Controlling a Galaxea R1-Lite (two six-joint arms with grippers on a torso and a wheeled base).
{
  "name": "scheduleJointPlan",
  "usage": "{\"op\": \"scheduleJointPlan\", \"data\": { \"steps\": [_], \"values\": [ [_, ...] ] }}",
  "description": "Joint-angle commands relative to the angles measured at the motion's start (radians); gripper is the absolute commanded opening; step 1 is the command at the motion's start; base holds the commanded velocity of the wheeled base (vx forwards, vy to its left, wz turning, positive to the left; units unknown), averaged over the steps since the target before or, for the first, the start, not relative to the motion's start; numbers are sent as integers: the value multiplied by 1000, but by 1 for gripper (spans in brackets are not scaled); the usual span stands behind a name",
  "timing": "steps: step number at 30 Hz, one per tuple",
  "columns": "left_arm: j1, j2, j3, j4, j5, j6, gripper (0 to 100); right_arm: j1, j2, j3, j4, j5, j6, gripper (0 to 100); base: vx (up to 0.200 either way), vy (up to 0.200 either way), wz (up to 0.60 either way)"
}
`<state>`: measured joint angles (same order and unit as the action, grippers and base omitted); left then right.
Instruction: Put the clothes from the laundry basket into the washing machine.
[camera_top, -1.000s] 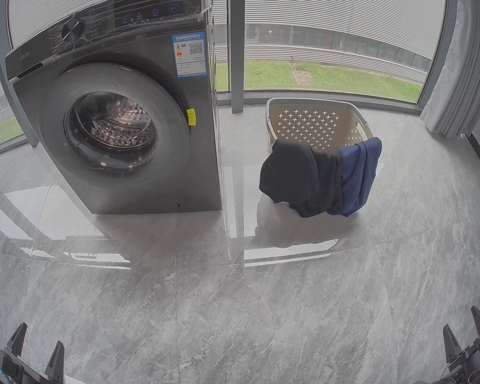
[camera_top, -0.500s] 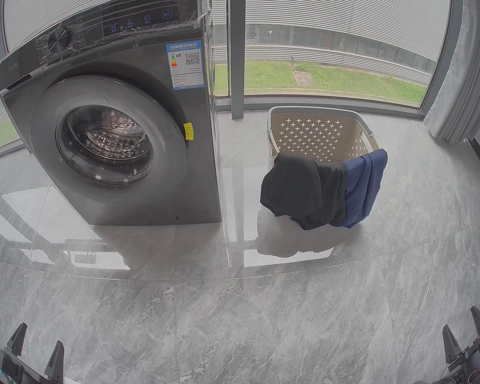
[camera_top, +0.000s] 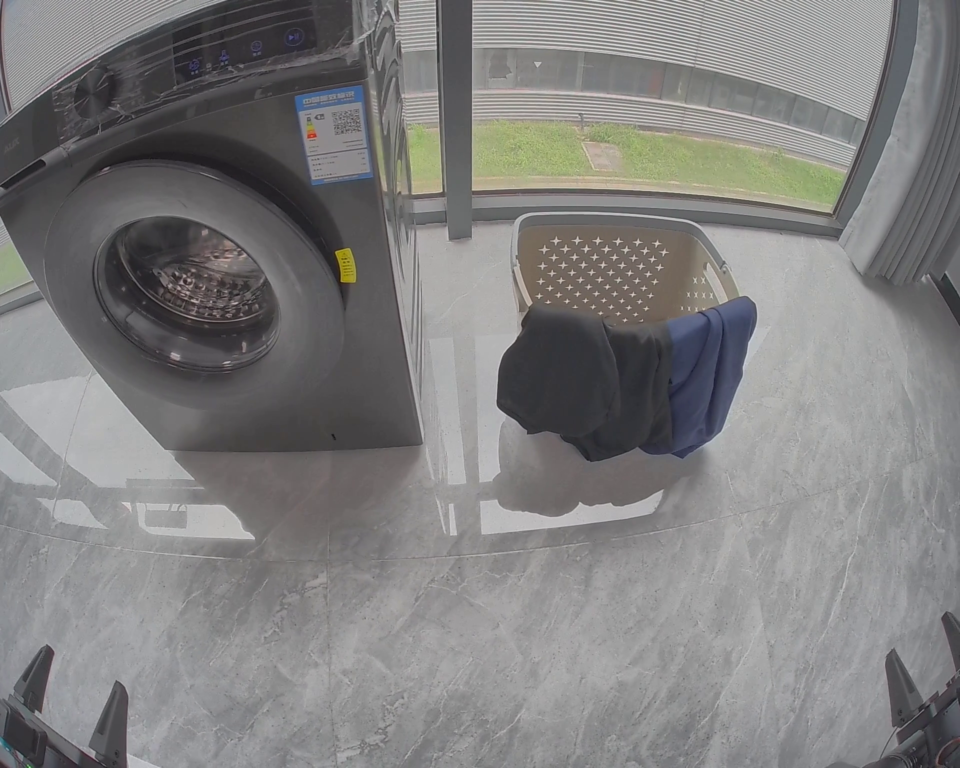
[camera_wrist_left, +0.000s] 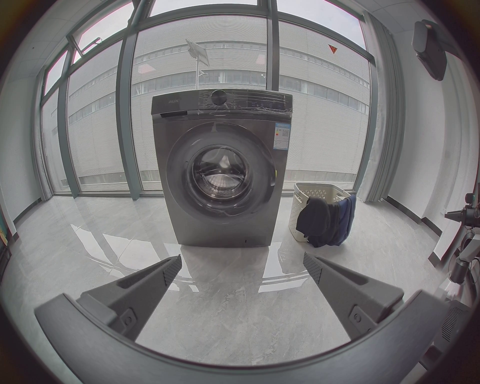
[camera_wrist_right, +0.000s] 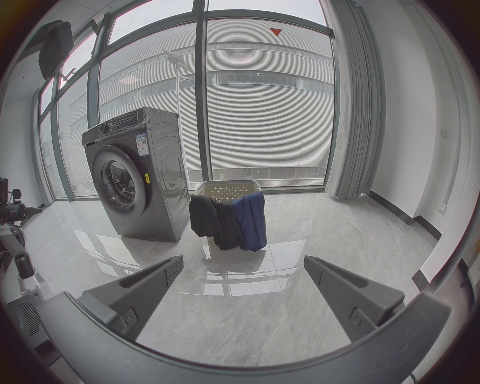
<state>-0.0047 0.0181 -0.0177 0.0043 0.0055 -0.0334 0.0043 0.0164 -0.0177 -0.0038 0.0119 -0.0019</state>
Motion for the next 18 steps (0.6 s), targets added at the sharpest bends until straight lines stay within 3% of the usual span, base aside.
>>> {"op": "scheduleJointPlan", "data": {
  "steps": [1, 13, 18],
  "values": [
    [0, -15, 15, 0, -1, 0, 100, 0, -15, 18, -1, 0, 0, 100, 0, -200, 0],
    [0, -15, 15, 0, 1, -2, 100, 0, -16, 18, -1, 0, 0, 100, 0, -200, 0],
    [0, -15, 15, 0, 2, -3, 100, 0, -15, 18, -1, -1, 0, 100, 0, 0, 0]
  ]
}}
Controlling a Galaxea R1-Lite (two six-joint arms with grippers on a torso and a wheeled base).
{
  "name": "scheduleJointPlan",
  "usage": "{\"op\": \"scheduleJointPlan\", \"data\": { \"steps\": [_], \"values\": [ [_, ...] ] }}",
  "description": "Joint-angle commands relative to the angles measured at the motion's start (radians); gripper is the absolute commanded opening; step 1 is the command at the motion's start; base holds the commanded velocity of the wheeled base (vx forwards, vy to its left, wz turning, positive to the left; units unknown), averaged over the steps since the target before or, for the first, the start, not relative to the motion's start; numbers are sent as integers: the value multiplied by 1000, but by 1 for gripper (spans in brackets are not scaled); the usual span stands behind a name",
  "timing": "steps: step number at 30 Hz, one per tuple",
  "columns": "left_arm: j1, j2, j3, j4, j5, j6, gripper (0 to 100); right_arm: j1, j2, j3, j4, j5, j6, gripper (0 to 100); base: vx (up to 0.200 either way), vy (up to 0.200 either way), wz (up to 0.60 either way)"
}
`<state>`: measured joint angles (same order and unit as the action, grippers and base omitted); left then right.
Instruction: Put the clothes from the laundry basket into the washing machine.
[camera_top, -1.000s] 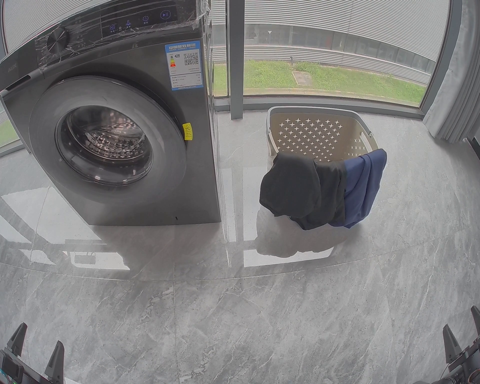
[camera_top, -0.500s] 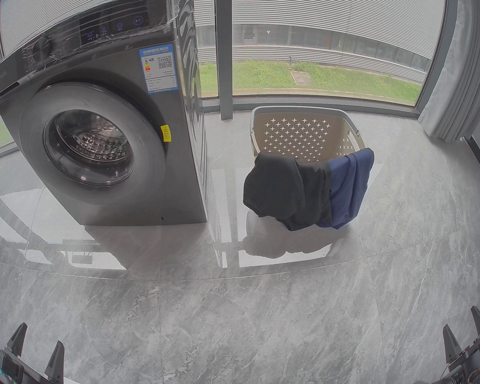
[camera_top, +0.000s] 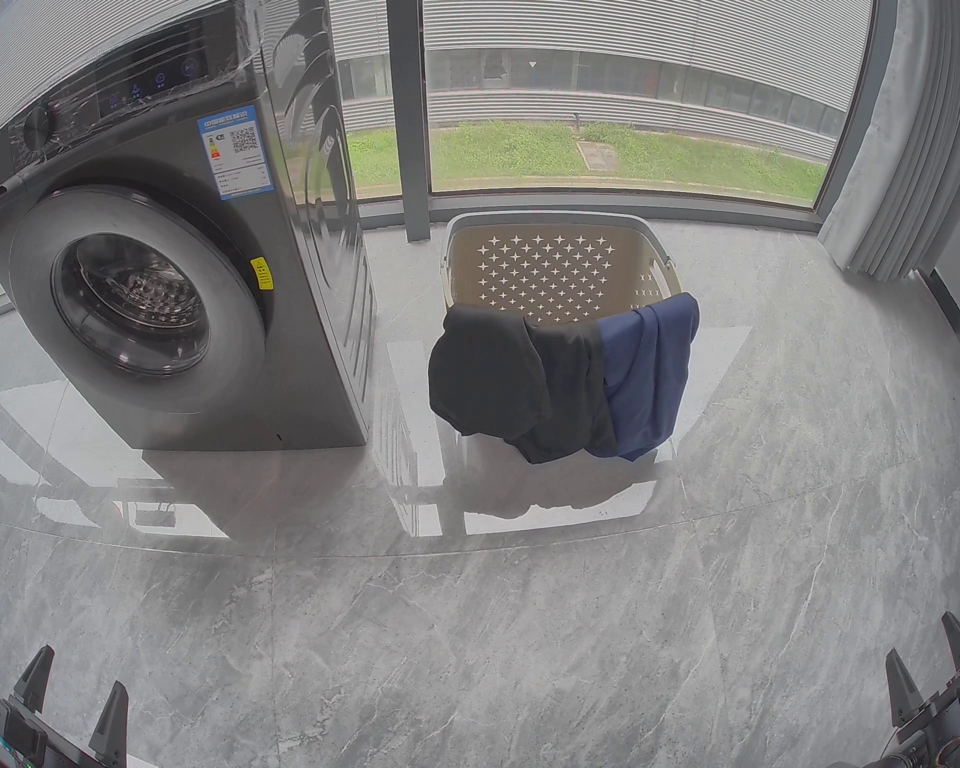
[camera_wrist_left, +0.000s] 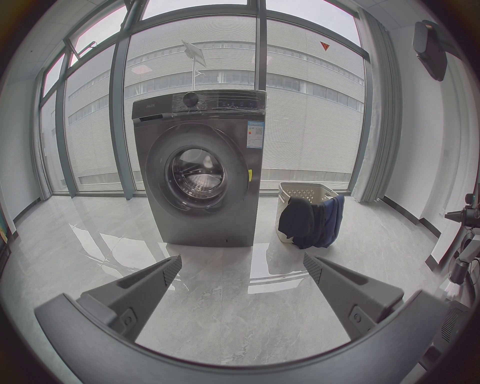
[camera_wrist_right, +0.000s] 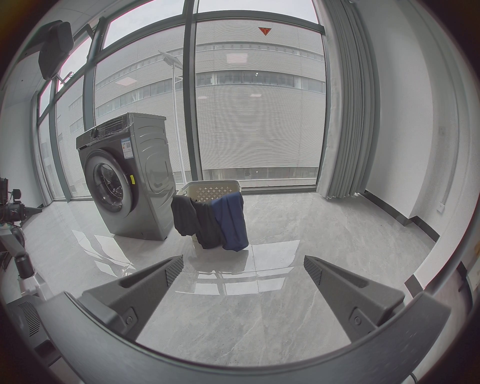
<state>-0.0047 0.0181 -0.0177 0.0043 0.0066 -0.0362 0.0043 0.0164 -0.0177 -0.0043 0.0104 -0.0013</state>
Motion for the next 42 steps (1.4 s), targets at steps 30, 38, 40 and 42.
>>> {"op": "scheduleJointPlan", "data": {
  "steps": [30, 38, 40, 42],
  "values": [
    [0, -15, 15, 0, 1, -1, 100, 0, -15, 18, 0, 0, 0, 100, 120, 0, 0],
    [0, -15, 15, 0, 1, -1, 100, 0, -15, 18, 0, 0, 0, 100, 0, 0, 0],
    [0, -15, 15, 0, 1, -1, 100, 0, -15, 18, 0, 0, 0, 100, 0, -100, 0],
    [0, -15, 15, 0, 1, 1, 100, 0, -15, 18, 0, 0, 0, 100, 0, -200, 0]
  ]
}}
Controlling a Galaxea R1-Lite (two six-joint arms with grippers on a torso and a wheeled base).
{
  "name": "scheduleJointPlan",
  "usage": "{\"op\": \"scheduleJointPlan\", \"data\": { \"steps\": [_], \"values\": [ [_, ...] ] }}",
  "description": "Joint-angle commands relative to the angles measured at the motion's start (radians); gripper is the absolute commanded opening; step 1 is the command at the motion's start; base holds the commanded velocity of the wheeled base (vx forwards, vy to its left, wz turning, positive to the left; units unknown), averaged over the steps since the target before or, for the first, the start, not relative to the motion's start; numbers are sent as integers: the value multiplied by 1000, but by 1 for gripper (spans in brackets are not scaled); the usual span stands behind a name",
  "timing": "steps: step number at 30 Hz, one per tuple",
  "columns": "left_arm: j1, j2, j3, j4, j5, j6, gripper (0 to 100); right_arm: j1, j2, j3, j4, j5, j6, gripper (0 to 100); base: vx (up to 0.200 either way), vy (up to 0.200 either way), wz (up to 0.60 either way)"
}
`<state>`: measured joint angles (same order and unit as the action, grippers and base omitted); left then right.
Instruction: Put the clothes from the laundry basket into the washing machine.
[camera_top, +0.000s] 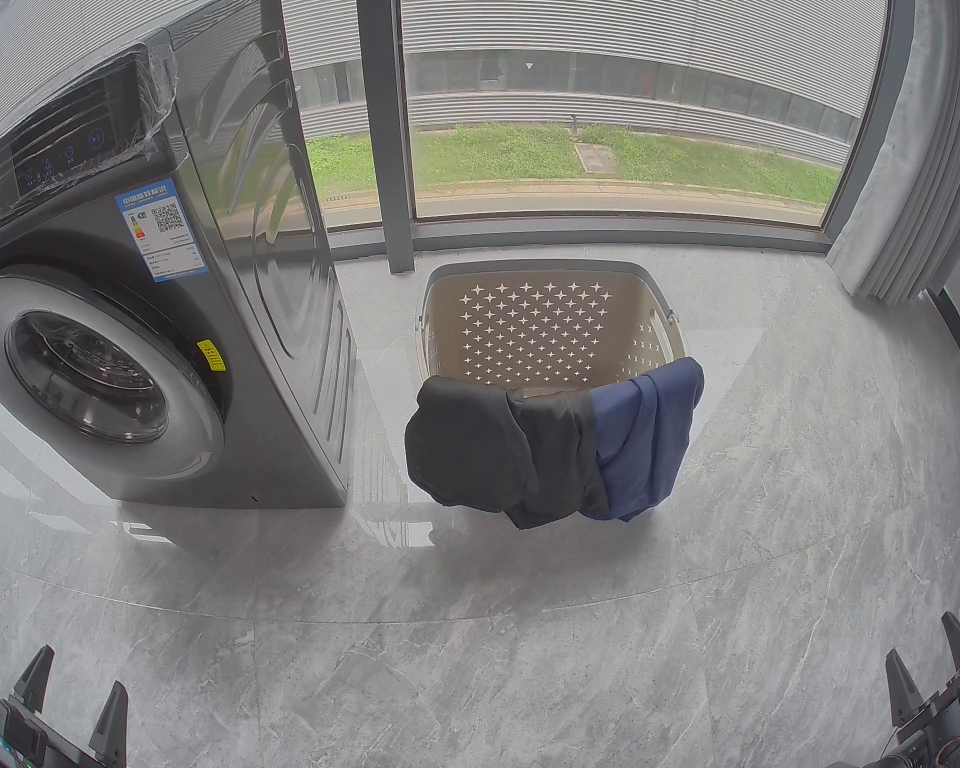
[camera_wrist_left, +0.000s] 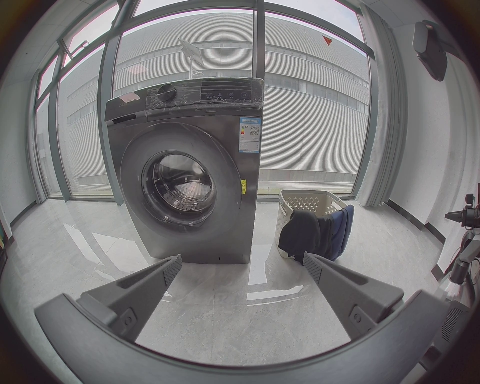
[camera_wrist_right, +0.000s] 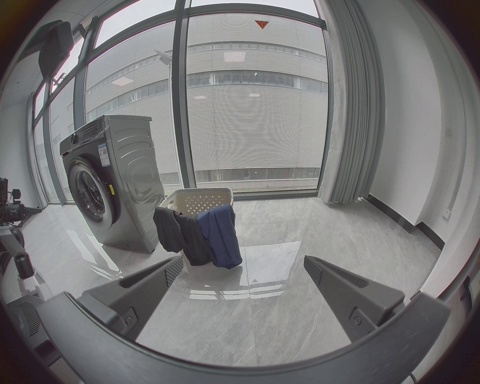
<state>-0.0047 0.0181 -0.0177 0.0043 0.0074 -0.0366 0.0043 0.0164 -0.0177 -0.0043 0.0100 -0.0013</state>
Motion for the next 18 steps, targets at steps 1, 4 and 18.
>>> {"op": "scheduleJointPlan", "data": {
  "steps": [1, 4, 18],
  "values": [
    [0, -15, 15, 0, 0, 1, 100, 0, -15, 18, 0, 1, 0, 100, 0, -200, 0],
    [0, -15, 15, 0, 0, 0, 100, 0, -15, 18, 0, 1, 0, 100, 0, -200, 0],
    [0, -15, 15, 0, 0, 0, 100, 0, -15, 18, 0, 1, 0, 100, 0, -114, 0]
  ]
}}
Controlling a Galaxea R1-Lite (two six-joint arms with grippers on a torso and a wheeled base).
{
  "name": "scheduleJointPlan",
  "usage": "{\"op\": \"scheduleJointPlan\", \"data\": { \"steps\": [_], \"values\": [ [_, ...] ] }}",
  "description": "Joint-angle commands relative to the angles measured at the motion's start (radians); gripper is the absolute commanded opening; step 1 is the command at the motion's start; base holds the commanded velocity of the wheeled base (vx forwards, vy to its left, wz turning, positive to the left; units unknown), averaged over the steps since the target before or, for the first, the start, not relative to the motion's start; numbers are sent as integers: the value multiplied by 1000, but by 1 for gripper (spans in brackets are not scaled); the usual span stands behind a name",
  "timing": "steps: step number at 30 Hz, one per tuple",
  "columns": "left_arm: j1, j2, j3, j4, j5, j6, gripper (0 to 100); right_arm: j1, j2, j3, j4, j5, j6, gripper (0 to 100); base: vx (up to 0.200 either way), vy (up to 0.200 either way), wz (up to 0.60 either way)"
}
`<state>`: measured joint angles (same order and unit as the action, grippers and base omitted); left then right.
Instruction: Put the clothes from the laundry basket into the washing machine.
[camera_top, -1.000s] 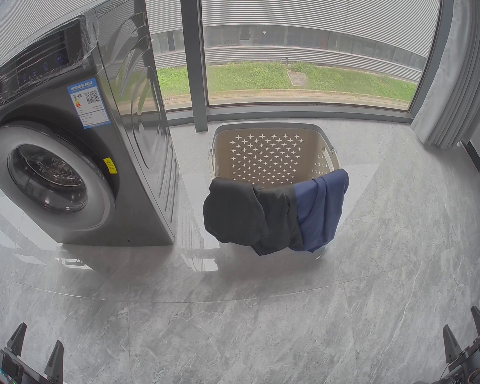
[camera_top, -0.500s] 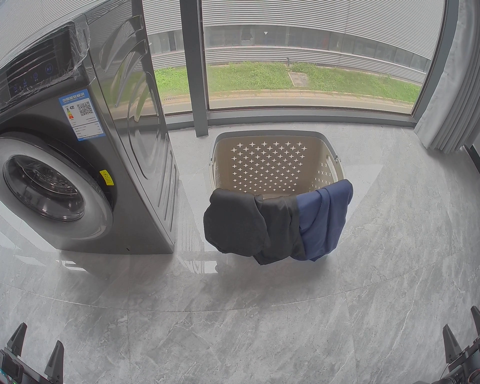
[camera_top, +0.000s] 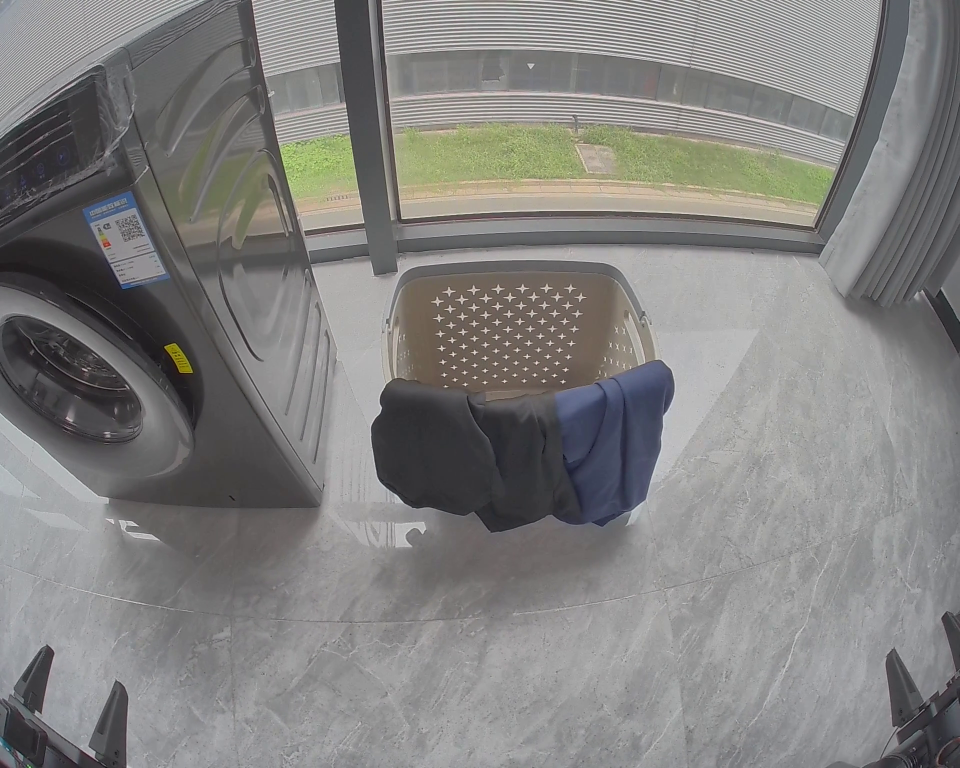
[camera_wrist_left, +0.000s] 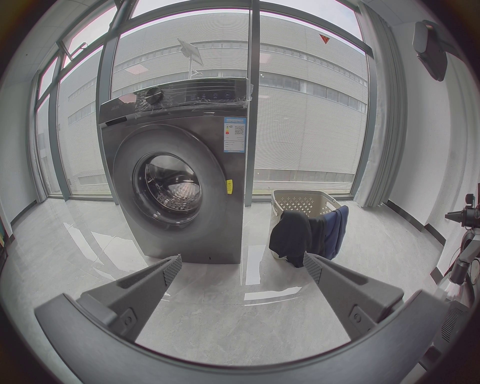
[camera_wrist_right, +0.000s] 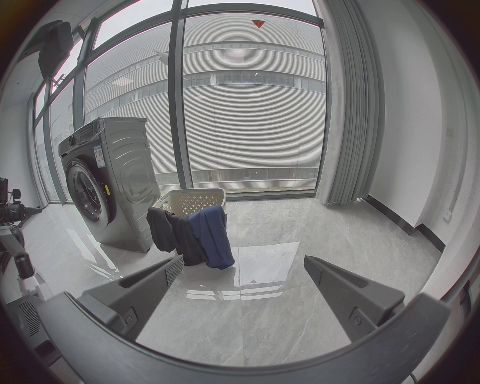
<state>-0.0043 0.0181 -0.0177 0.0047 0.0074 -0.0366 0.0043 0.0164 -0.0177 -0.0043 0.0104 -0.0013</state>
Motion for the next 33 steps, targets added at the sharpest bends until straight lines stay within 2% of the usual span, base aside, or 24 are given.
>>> {"op": "scheduleJointPlan", "data": {
  "steps": [1, 10, 27, 33],
  "values": [
    [0, -15, 15, 0, 2, 0, 100, 0, -15, 18, 0, 0, 0, 100, 0, 0, 0],
    [0, -15, 15, 0, 2, -2, 100, 0, -15, 18, 0, 0, 0, 100, 0, 0, 0],
    [0, -15, 15, 0, 5, -3, 100, 2, -15, 18, 0, 2, 0, 100, 200, 0, 0],
    [0, -15, 15, 0, 5, -3, 100, 2, -15, 18, 0, 0, 0, 100, 0, 0, 0]
  ]
}}
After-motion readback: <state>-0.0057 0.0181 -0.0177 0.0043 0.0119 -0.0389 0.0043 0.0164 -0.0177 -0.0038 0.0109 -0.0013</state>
